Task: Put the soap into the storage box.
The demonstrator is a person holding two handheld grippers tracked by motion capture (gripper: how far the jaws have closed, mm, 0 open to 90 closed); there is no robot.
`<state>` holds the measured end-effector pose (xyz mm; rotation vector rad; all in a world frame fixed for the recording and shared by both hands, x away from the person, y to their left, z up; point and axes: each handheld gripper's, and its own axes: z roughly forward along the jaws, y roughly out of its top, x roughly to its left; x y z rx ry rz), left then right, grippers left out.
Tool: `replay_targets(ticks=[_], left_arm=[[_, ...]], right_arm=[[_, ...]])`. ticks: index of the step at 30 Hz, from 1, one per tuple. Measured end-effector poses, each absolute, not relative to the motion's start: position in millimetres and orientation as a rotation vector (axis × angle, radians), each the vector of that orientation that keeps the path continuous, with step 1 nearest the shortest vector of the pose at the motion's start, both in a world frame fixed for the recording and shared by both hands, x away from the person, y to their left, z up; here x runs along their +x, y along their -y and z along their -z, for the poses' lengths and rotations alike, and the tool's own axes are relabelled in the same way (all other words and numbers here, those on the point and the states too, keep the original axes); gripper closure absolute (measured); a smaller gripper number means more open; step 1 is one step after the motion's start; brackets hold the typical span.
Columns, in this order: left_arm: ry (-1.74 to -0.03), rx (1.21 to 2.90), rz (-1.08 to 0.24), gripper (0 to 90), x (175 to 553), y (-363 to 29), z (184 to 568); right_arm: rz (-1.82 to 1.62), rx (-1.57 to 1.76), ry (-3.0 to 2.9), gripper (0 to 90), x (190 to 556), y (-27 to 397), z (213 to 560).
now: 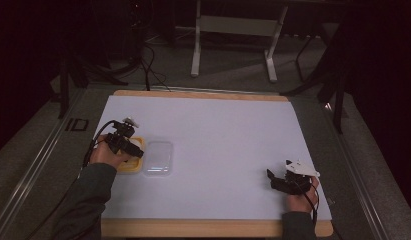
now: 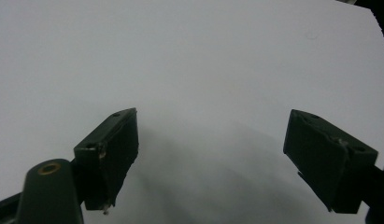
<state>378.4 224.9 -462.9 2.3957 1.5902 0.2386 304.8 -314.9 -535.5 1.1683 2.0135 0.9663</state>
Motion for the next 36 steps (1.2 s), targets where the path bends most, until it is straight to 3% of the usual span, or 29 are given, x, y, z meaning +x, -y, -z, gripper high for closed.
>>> replay_targets(ticks=[17, 21, 36], left_arm=[[-1.634, 2.418, -0.170, 25.5, 384, -237, 480], [-1.606, 2.441, -0.168, 13.0, 385, -236, 473], [-1.541, 2.433, -0.227, 15.6, 381, -232, 462]], right_arm=[[-0.963, 1.165, -2.014, 17.6, 305, 315, 536], [-0.961, 1.169, -2.015, 17.6, 305, 314, 536], [-0.960, 1.168, -2.015, 17.6, 305, 314, 536]])
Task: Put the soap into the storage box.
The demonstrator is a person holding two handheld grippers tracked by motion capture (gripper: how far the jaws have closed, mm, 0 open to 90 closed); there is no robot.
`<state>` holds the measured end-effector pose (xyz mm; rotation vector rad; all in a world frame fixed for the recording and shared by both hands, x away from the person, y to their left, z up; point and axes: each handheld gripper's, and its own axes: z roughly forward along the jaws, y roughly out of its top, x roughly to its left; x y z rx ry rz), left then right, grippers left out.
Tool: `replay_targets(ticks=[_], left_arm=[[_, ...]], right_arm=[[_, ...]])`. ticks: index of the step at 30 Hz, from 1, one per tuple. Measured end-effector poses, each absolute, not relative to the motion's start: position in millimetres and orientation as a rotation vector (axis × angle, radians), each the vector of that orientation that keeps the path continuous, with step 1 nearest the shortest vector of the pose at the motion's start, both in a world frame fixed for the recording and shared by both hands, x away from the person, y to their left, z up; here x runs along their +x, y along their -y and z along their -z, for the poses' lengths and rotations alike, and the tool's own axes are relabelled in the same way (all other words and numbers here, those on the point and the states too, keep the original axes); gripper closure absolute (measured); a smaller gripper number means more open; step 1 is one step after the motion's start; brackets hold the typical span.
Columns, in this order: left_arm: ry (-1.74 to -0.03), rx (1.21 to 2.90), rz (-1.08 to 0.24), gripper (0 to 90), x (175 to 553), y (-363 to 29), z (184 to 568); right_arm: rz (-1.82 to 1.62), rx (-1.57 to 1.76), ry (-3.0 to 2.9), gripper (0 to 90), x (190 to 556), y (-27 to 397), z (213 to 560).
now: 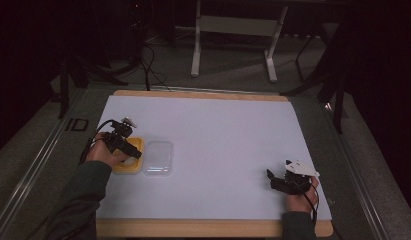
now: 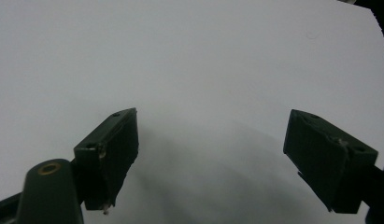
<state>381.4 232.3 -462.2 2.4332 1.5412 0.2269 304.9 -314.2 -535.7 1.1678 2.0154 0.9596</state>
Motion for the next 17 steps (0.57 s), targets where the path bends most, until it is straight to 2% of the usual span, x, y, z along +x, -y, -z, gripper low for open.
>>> replay_targets(ticks=[13, 17], left_arm=[[-1.399, 2.393, -0.342, 19.3, 370, -228, 442], [-1.280, 2.430, -0.370, 22.6, 363, -218, 440]], right_arm=[[-0.956, 1.173, -2.018, 17.6, 306, 314, 536], [-0.931, 1.184, -2.041, 17.6, 308, 313, 537]])
